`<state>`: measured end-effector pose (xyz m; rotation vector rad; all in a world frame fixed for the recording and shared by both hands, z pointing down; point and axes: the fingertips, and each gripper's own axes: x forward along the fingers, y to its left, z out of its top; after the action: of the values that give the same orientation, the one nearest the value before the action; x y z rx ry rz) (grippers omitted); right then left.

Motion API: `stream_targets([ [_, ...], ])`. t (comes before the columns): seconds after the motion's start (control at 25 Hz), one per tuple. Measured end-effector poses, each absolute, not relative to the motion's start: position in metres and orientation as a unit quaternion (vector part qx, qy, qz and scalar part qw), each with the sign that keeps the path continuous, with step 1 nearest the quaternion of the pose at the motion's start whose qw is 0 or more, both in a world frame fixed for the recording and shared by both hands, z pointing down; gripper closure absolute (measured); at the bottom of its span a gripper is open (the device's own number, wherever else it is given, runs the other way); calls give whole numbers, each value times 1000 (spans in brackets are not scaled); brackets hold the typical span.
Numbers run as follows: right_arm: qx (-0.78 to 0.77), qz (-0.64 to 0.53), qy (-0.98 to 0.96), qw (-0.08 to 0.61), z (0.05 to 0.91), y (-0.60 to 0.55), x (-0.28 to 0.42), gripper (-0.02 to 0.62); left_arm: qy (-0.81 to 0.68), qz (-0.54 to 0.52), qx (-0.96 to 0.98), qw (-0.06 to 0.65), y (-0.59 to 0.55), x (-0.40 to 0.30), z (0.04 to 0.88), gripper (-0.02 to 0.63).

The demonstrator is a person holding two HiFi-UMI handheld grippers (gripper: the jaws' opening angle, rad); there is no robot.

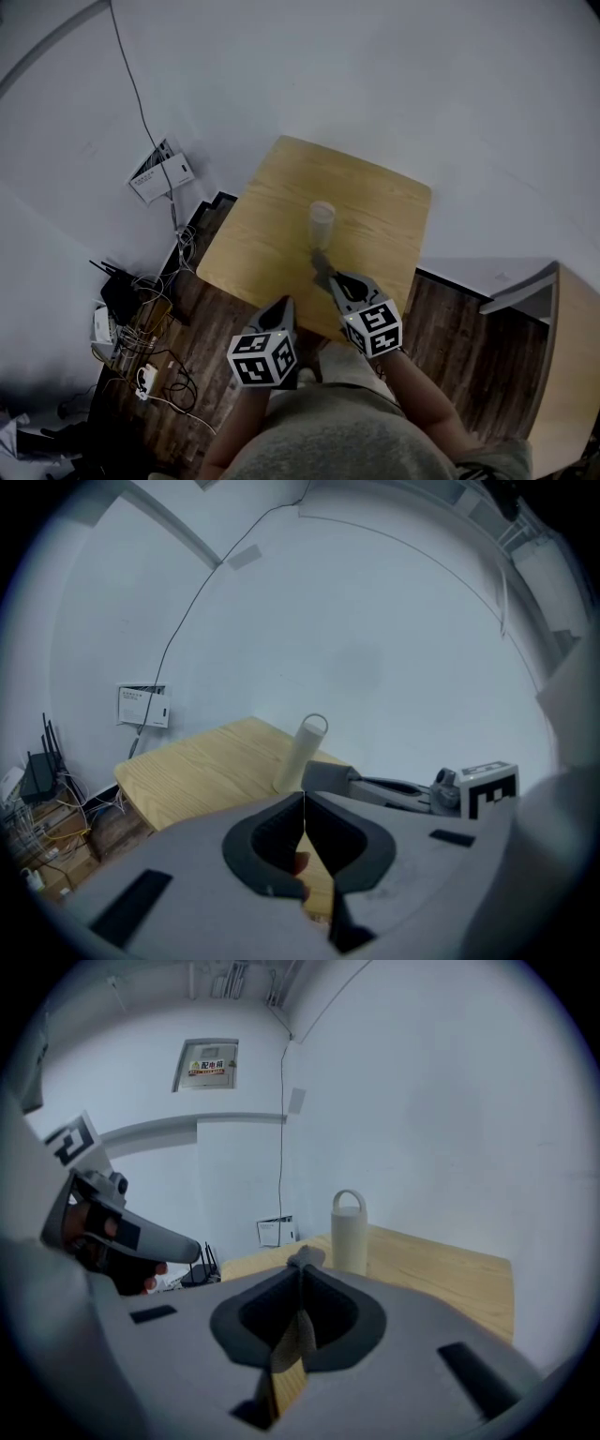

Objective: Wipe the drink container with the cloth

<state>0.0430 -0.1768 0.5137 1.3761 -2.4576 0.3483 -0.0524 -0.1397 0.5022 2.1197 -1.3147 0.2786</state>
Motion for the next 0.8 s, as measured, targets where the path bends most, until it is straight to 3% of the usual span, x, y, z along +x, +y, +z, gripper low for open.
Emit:
stream_targets([
  [0.8, 504, 123, -851, 77, 460, -119, 44, 584, -475, 106, 824, 289, -113, -55, 494, 603],
])
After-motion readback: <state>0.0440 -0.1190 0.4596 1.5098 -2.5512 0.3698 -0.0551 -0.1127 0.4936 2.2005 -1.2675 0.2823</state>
